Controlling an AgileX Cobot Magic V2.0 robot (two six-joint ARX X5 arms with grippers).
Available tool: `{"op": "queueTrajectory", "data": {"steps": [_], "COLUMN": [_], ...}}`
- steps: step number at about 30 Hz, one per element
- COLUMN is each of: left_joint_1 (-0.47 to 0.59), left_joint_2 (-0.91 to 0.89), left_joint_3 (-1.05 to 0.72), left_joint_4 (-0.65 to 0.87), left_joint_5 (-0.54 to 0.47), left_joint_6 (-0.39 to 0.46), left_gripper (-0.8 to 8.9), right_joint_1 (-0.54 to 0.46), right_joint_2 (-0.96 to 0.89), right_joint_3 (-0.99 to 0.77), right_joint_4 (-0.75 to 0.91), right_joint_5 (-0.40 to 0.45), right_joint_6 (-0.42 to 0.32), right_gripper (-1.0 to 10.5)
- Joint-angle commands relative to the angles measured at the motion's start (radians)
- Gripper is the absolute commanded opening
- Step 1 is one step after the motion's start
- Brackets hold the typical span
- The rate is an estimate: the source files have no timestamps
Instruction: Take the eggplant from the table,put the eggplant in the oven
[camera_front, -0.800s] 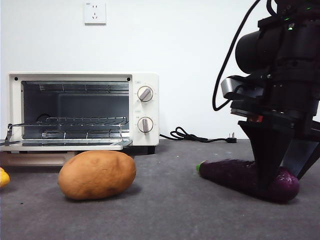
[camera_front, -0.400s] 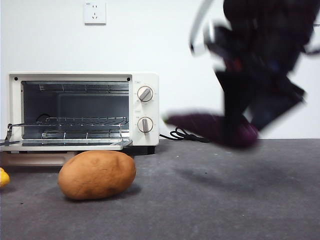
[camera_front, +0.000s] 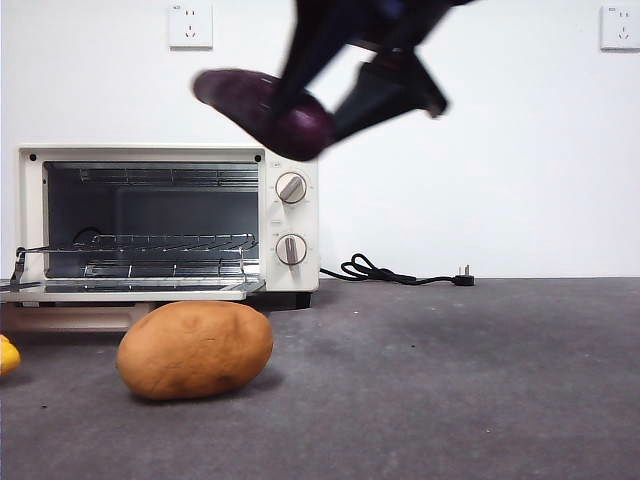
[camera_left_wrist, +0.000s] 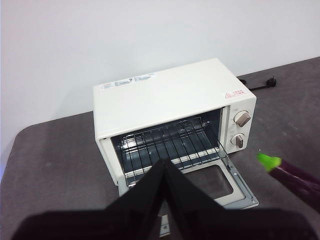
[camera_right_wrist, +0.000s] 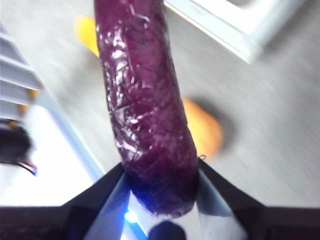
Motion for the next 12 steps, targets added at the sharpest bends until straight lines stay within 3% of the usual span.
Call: {"op": "queueTrajectory", "data": {"steps": [1,12], "left_joint_1": [-0.002,-0.002], "left_joint_2": [-0.002,-0.006], "left_joint_3": [-0.008,-0.008], "left_joint_4": [0.007,0.005], "left_joint_5": [0.004,0.005], "left_joint_6": [0.008,0.002], "left_gripper": [-0.05,-0.05], "right_joint_1": [0.001,0.001], "right_joint_2": [0.090,0.387], "right_joint_3": [0.077,0.369], "right_joint_4": [0.002,0.003], "right_joint_5": [-0.029,-0.137], "right_joint_6": [0.038,0.162], "right_gripper": [-0.1,-0.1]}}
